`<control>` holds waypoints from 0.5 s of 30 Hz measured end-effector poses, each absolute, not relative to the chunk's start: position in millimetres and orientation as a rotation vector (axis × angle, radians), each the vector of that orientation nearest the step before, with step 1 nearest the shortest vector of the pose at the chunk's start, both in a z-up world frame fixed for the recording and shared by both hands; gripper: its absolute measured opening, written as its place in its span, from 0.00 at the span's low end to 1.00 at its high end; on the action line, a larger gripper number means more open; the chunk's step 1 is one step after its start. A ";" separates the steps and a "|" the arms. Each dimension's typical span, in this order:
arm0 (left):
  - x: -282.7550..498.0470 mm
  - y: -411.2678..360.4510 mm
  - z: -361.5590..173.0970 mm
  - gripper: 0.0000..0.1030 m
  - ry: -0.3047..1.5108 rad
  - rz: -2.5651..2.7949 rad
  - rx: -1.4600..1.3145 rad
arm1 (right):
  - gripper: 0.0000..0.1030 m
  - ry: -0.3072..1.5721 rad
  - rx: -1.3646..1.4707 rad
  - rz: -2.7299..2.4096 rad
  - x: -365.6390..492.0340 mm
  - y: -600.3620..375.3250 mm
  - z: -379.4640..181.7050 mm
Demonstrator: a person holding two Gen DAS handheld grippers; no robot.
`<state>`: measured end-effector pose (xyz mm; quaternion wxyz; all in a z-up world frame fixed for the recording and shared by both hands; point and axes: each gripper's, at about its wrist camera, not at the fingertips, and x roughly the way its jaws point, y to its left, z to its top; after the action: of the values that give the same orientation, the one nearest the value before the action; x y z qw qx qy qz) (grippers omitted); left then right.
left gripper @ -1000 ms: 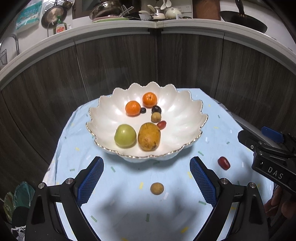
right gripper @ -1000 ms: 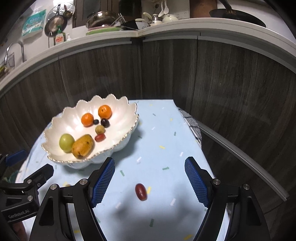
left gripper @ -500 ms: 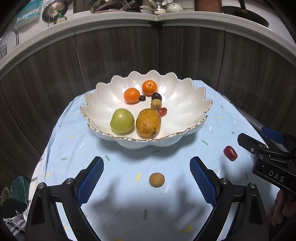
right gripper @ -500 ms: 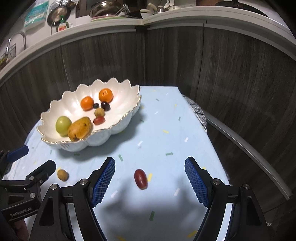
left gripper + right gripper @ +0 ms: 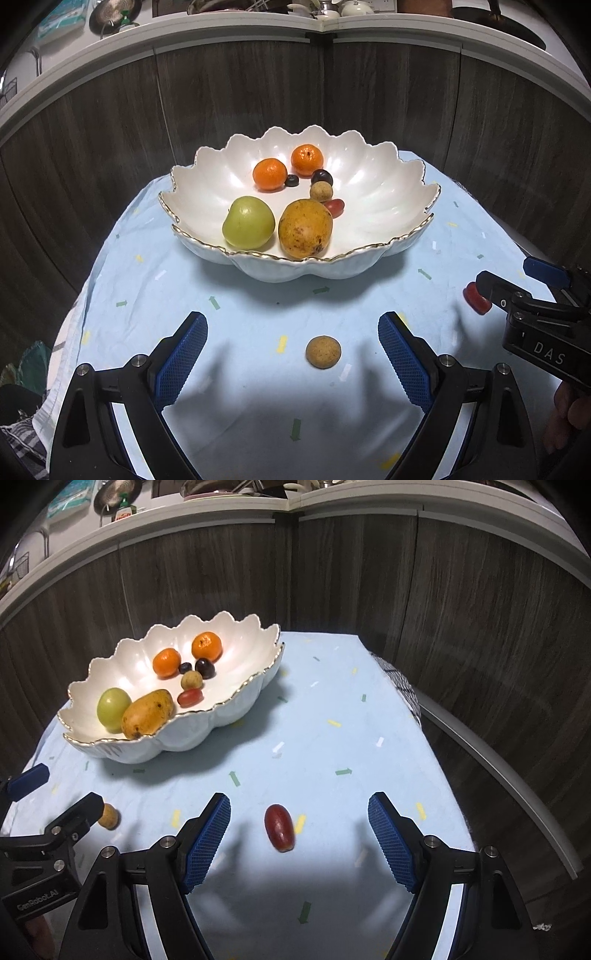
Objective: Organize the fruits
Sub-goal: 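Withdraw both open tools from the bowl toward the last two fruits, then close the left tool on the small brown fruit while the right tool grasps the second red date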
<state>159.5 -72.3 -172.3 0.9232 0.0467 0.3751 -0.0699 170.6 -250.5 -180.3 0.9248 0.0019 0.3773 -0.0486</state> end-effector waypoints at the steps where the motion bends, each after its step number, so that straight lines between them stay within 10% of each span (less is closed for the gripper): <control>1: 160.0 -72.8 -174.1 0.92 0.775 -0.146 0.095 | 0.75 0.779 0.007 -0.095 171.3 -250.8 -181.6; 15: 169.2 -77.4 -193.7 0.68 0.834 -0.161 0.094 | 0.68 0.795 0.002 -0.079 177.6 -247.4 -189.5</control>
<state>169.2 -77.4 -193.7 0.9100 0.0454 0.4047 -0.0780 177.6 -247.4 -189.5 0.9212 0.0007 0.3871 -0.0383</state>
